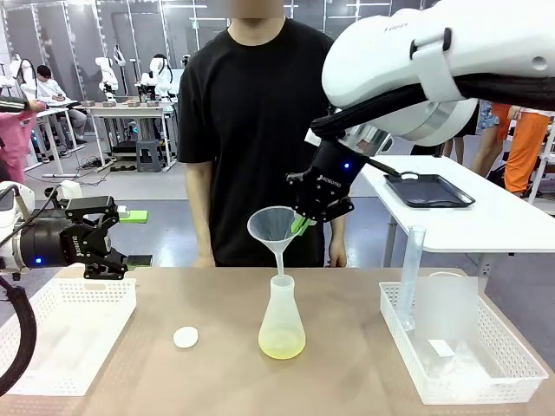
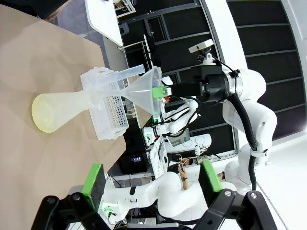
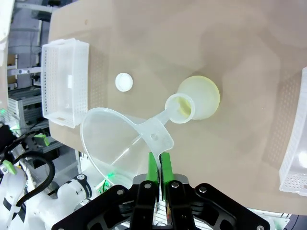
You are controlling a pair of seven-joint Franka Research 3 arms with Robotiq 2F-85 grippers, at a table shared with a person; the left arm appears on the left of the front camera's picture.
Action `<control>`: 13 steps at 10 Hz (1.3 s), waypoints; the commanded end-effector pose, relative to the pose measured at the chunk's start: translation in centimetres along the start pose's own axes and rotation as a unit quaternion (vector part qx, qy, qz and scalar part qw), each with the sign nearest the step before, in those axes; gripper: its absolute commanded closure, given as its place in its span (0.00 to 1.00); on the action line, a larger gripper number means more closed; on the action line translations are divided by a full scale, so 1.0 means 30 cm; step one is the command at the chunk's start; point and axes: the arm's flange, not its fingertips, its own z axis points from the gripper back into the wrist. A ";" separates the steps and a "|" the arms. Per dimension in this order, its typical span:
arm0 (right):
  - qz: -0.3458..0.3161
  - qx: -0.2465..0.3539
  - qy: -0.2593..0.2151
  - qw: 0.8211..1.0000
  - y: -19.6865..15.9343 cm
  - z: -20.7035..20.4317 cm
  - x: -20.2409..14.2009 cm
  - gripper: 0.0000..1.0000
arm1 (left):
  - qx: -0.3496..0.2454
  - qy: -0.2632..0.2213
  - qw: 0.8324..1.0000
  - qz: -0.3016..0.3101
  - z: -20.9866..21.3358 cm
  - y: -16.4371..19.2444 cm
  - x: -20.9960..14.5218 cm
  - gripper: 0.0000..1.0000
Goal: Prepare the solutions needed for the experiment.
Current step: Once the solution is in the Big flask , pick up the Plastic Funnel and place it back into the right Organizing basket.
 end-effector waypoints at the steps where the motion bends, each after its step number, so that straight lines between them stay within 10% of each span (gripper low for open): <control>1: 0.019 0.024 -0.014 0.999 -0.045 0.053 -0.032 1.00 | -0.010 -0.004 1.000 0.007 -0.006 -0.010 0.001 0.00; 13: -0.108 -0.031 -0.011 0.994 -0.793 0.627 -0.049 1.00 | -0.010 -0.004 1.000 0.007 -0.006 -0.010 0.001 0.00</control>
